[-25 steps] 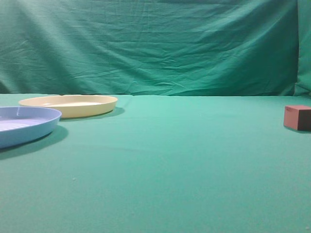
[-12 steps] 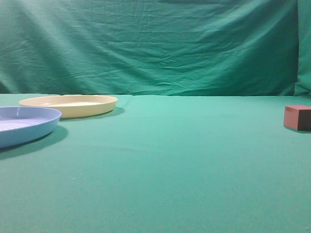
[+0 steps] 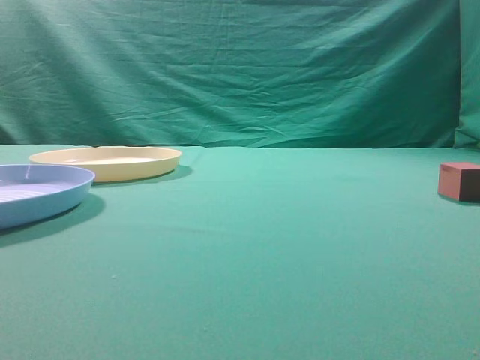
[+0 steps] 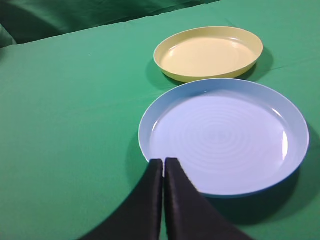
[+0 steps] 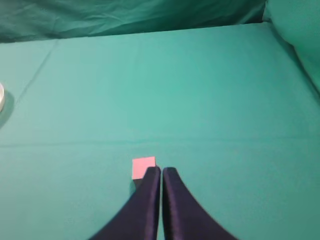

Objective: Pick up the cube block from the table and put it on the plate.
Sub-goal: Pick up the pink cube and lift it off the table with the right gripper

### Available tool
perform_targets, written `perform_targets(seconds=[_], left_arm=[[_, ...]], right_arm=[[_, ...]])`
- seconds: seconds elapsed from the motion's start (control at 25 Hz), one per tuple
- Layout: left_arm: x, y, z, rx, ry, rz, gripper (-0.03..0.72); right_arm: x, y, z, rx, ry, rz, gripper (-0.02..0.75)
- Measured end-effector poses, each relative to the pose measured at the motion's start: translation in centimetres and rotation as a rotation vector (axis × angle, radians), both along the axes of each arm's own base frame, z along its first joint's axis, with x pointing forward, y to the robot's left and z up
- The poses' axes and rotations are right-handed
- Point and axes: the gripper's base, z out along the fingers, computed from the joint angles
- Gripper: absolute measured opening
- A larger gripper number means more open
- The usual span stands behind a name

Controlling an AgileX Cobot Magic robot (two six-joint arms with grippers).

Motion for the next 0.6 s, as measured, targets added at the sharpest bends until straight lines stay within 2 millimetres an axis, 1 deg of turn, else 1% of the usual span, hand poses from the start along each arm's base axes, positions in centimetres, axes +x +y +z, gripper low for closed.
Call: perform_targets(seconds=[0.16,0.32,0.36,0.44,0.48,0.56,0.6], left_arm=[[0.0,0.0,0.0,0.000,0.000,0.000,0.000],[0.0,0.0,0.0,0.000,0.000,0.000,0.000],[0.0,0.0,0.0,0.000,0.000,0.000,0.000],[0.0,0.0,0.0,0.000,0.000,0.000,0.000],[0.0,0.0,0.0,0.000,0.000,0.000,0.000],[0.0,0.0,0.0,0.000,0.000,0.000,0.000],[0.0,0.0,0.0,0.000,0.000,0.000,0.000]], right_arm=[[2.4,0.6,0.8,-0.092,0.135,0.089,0.000],[5.7,1.1,0.4,-0.117,0.313,0.142,0.000],[6.5,1.3,0.0,-0.124,0.352,0.153,0.048],[8.2,1.5,-0.1,-0.144,0.392,0.177,0.048],[8.9,1.5,-0.4,-0.155,0.410,0.188,0.105],[10.5,1.7,-0.7,-0.177,0.429,0.209,0.168],[11.1,1.8,-0.9,-0.192,0.434,0.223,0.216]])
